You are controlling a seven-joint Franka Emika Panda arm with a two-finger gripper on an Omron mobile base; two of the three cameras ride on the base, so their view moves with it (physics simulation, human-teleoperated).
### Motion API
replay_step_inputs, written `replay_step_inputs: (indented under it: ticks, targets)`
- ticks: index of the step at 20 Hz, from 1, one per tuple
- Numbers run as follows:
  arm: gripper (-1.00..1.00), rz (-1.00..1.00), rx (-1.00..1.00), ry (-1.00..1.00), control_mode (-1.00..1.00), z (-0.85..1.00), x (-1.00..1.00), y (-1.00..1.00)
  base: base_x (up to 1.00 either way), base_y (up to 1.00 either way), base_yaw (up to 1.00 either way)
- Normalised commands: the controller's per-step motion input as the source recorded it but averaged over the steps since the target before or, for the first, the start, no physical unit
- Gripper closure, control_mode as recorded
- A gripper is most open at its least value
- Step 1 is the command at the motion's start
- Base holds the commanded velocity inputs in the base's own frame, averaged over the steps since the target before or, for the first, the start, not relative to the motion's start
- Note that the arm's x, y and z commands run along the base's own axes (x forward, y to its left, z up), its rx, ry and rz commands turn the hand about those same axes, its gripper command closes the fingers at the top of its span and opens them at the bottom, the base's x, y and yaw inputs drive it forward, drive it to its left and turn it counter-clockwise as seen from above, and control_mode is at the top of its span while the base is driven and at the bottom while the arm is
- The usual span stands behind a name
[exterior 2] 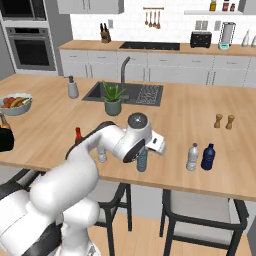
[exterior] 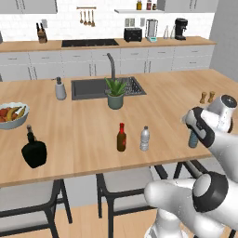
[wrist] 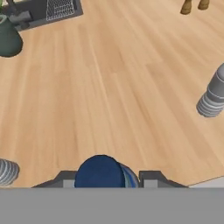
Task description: Move the plastic bottles in the middle to the plastics group, and the glass bottles in the middle to the glass group.
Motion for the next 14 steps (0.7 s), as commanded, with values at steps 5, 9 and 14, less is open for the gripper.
replay_step_inputs:
  ticks: [5,9,14]
  targets:
    - [1.00,-0.15,0.00,0.00,-1.00,0.00,0.27,-0.90,0.00,0.00,0.00]
    - [1.00,-0.10,0.00,0.00,-1.00,-0.03,0.19,-0.78,0.00,0.00,0.00]
    - [1.00,-0.12,0.00,0.00,-1.00,-0.20,0.25,-0.33,0.00,0.00,0.00]
